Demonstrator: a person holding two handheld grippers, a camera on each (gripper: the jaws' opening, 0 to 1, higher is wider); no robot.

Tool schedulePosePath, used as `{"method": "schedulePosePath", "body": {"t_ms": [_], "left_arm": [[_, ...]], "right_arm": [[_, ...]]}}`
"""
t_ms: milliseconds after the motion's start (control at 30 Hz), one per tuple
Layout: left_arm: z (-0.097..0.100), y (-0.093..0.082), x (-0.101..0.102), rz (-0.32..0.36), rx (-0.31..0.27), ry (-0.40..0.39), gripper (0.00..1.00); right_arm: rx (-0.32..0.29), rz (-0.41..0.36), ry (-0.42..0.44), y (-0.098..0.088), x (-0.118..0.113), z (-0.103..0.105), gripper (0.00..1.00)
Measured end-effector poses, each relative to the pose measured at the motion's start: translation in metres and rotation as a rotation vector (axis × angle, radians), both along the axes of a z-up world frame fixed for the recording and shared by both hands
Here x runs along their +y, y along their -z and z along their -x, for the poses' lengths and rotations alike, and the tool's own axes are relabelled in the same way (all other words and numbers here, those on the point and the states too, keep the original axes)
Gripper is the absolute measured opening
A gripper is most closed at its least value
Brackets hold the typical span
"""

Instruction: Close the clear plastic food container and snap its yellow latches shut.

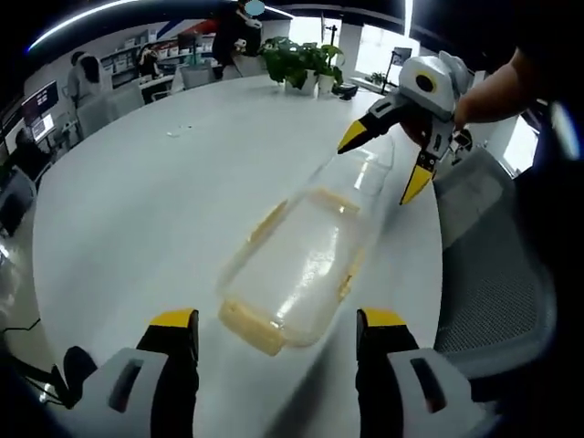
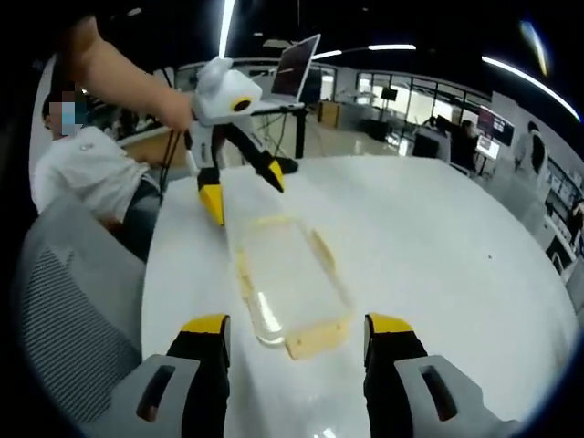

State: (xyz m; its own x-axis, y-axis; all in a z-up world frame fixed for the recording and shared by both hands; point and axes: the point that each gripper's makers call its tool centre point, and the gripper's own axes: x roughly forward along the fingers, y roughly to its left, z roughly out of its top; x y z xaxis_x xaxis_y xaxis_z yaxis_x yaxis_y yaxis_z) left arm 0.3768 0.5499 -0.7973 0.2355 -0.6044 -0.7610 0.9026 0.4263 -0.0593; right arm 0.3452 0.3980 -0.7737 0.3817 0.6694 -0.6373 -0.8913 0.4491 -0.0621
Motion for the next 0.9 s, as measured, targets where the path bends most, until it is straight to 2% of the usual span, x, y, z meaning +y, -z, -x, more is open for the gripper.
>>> {"method": "schedulePosePath", "body": {"t_ms": [467,900], "left_arm": [[-0.002,0.010,0.007,-0.054,0.016,0.073,0.68],[-0.005,0.016,0.012,-0.099,0.021,0.138,0.66]], "right_arm": [[0.030,0.050,-0.090,0.008,0.005,-0.002,0.58],[0.080,0.087,-0.108,0.018,0.005,-0.006,0.58]]}}
